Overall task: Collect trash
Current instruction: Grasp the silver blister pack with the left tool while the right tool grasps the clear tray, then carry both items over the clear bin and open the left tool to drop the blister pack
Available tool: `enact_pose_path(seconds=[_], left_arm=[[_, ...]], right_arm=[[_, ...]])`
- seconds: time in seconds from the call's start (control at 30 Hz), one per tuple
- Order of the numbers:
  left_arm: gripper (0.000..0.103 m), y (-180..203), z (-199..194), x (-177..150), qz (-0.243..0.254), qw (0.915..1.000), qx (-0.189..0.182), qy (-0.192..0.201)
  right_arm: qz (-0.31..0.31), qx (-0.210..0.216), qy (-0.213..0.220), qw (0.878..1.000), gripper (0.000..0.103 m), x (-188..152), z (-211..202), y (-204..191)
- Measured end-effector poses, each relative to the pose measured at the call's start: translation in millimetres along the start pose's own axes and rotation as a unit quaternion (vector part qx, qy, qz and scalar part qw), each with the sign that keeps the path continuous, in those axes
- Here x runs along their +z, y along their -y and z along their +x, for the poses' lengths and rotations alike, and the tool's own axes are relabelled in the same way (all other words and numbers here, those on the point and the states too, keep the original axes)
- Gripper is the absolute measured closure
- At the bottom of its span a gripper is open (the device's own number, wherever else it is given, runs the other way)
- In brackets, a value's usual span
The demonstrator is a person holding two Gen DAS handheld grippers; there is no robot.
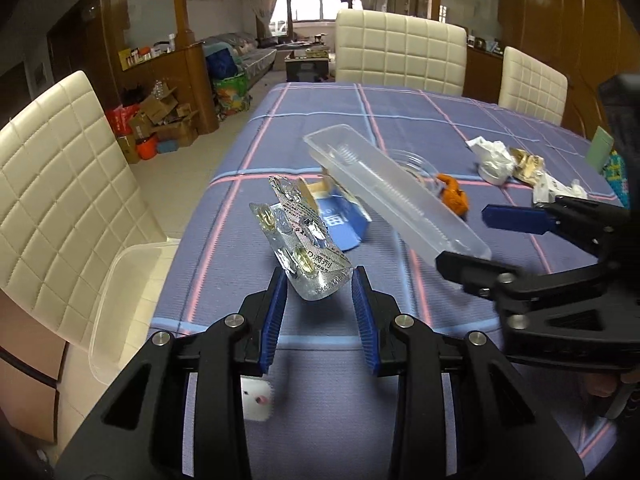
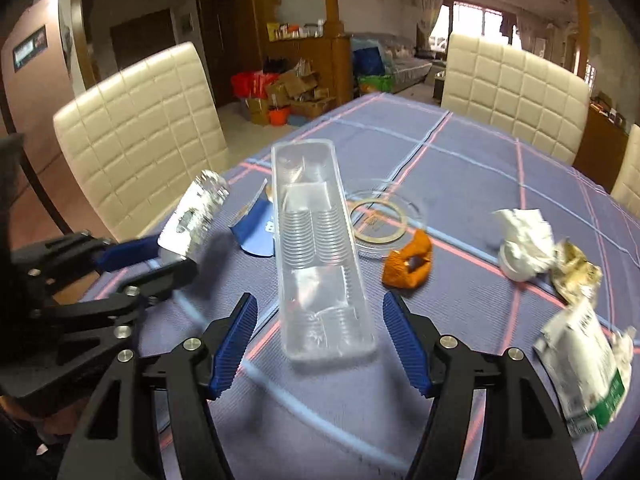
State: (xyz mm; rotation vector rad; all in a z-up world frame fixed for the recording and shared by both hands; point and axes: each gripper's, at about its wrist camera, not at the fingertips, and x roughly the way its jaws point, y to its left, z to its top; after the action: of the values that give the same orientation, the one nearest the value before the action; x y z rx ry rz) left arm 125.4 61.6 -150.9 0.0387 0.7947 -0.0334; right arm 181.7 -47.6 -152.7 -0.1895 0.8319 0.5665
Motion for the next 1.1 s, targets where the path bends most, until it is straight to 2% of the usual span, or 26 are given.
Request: enact_pose_path(seconds=[0.13, 0.17, 0.2, 0.33, 0.63, 1.1], left_arm=[[0.068, -5, 6, 0, -0.003, 1.0000, 0.000, -0.005], [0.068, -6, 7, 0, -0.003, 1.0000, 0.000, -0.006], [0.068, -7, 7, 0, -0.004, 1.0000, 0.000, -0.006], [0.068, -11, 4, 0, -0.007, 1.0000, -0.001, -0.001], [0.068, -28, -21, -2, -0.016, 0.9996, 0.008, 0.022], [0.068, -102, -45, -19, -0.048, 0.9969, 0.052, 0.033]], right_arm=[[0.009, -0.005, -0.018, 1.000, 0.041, 0, 14, 3], [0.010, -0.005, -0.020, 1.000, 0.046, -1, 15, 4], [0.010, -0.003, -0.022, 1.000, 0.056, -2, 15, 4], [0.009, -0.016, -0.003, 1.000, 0.059, -3, 2, 0], [-0.013, -0.005, 0.018, 1.000, 0.059, 14, -17, -33], [-0.065, 0.012, 0.021, 0.998, 0.059, 43, -3, -104]])
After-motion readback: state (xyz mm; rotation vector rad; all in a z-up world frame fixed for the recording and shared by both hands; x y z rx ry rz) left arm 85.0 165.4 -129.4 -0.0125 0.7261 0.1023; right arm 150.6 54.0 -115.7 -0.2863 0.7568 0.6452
